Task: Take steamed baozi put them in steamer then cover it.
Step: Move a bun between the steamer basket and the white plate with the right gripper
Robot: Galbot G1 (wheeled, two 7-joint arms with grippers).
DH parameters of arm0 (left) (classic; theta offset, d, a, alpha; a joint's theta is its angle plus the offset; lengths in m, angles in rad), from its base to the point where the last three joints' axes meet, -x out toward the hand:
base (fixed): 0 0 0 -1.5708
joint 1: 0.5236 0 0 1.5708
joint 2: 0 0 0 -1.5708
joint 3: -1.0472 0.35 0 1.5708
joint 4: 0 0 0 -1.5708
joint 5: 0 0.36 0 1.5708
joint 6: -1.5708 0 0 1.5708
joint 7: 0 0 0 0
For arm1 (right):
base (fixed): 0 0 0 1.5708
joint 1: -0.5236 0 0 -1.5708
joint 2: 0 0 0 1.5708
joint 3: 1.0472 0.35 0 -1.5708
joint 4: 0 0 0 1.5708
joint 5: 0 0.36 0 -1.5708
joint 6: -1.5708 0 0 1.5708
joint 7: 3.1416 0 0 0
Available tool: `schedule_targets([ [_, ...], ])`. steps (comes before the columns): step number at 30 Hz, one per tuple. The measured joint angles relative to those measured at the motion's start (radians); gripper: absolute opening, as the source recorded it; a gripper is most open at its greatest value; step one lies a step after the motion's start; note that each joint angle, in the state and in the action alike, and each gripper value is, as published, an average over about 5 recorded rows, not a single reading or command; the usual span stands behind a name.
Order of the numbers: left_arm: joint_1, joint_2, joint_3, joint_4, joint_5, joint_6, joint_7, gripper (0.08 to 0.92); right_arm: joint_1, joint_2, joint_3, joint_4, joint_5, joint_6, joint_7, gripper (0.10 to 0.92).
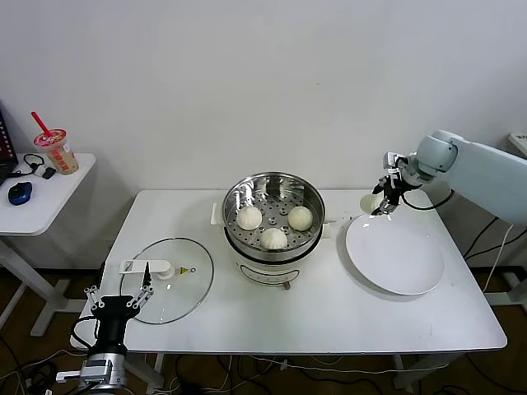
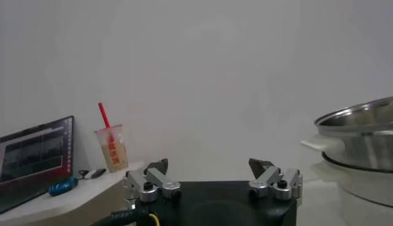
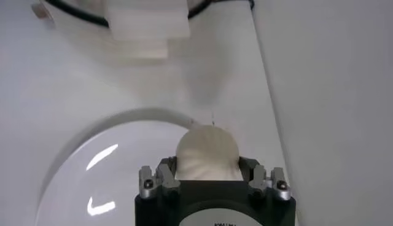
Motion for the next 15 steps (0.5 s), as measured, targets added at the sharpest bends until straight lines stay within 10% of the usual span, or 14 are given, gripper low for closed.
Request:
schedule_targets([
  [15,0.000,-0.005,0.003,0.015,0.006,-0.003,-0.002,0.823,-0.169,0.094,0.190,-0.224,-0.167,0.038,-0.007,0.672],
])
